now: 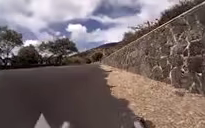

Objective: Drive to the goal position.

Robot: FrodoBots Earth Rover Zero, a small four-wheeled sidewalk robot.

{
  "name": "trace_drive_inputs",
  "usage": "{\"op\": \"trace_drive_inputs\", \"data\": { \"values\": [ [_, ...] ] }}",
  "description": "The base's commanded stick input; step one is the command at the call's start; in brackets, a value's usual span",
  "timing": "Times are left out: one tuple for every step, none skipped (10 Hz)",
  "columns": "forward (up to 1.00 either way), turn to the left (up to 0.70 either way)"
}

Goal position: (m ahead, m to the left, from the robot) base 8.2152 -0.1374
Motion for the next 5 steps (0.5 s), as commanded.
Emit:
{"op": "trace_drive_inputs", "data": {
  "values": [
    [0.50,0.00],
    [0.50,0.00],
    [0.50,0.00],
    [0.50,0.00],
    [0.50,0.00]
  ]
}}
